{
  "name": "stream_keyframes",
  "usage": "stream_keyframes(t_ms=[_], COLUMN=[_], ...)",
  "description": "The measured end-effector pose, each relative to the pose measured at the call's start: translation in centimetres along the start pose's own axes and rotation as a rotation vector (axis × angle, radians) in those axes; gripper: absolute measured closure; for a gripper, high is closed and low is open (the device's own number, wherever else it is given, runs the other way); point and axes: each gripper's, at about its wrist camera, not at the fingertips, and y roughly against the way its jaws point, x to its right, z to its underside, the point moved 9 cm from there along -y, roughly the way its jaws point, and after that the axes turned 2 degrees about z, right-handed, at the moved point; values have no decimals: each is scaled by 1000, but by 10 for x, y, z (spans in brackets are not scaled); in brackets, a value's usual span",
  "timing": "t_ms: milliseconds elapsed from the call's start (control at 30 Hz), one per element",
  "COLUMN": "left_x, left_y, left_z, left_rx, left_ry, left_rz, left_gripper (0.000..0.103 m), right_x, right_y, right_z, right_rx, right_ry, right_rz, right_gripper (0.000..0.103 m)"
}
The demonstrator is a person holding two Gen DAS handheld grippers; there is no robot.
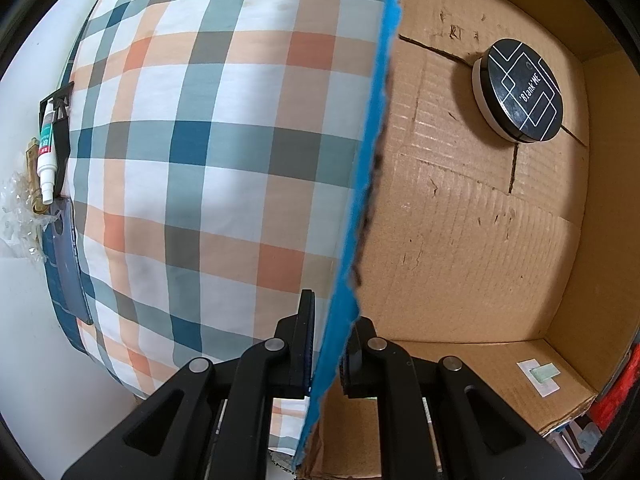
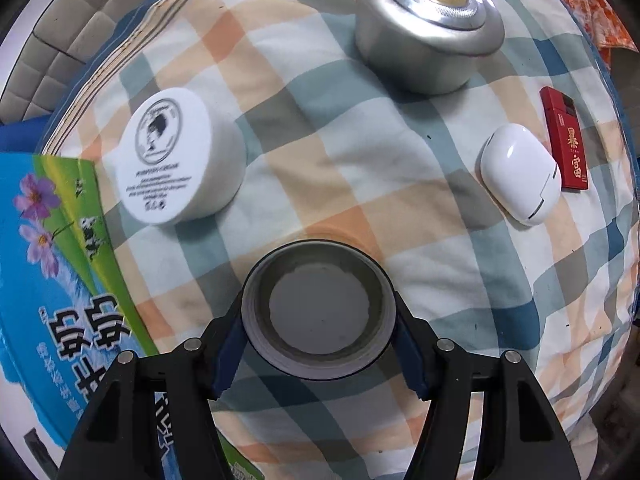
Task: Organize rigid objects
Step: 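Carry the metal lid ring into the box beside the compact and release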
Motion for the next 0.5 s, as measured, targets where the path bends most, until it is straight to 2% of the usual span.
stream_keyframes(t_ms=[300,500], left_x=[2,1], left_y=[1,2], left_z=[1,1], left_rx=[2,5], left_ry=[-1,-2], left_rz=[2,2], left_gripper=[95,95], right_x=[-30,-64], right_y=[41,84], right_z=[16,25], right_rx=[76,145], right_ry=[95,157], right_rz=[0,-51], right_gripper=[35,35])
